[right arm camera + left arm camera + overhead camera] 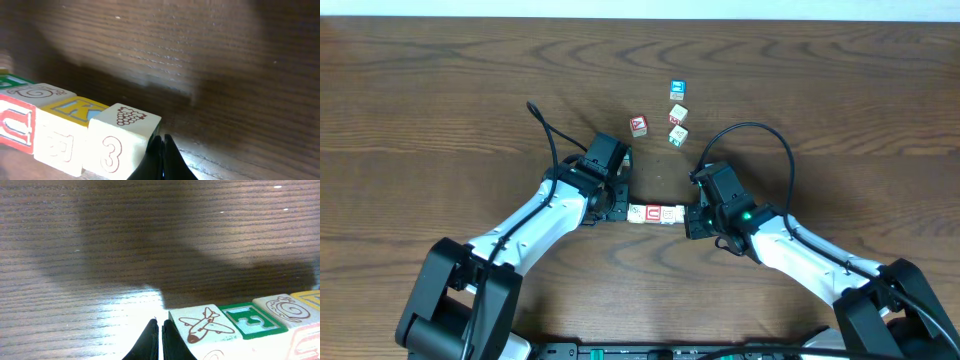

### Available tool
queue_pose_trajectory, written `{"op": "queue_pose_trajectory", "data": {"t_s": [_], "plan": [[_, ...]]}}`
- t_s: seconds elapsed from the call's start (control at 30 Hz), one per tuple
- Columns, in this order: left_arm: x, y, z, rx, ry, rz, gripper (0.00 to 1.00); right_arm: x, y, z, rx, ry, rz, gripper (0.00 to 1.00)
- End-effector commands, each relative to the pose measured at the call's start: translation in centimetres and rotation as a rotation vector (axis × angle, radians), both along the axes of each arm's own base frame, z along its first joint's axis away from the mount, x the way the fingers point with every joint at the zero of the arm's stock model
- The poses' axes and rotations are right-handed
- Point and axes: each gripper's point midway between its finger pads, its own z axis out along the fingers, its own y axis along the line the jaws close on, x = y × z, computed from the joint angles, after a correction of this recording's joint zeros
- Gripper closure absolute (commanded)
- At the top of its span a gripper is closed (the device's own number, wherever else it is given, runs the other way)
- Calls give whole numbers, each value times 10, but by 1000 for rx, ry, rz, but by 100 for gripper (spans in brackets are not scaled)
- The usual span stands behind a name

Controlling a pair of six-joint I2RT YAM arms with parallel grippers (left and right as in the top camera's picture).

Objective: Lift 5 blocks

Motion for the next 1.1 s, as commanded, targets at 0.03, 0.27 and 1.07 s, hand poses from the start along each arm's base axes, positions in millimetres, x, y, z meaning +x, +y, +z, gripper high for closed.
{"op": "queue_pose_trajectory", "data": {"t_s": [0.03,0.27,1.07], "plan": [[-13,-45,19,-176,19,-101,93,-19,50,34,209,23,139,99],[-13,-45,19,-177,20,-96,93,-21,49,33,210,38,124,99],[-12,-46,27,-192,4,-86,93,-17,53,60,258,-19,131,99]]}}
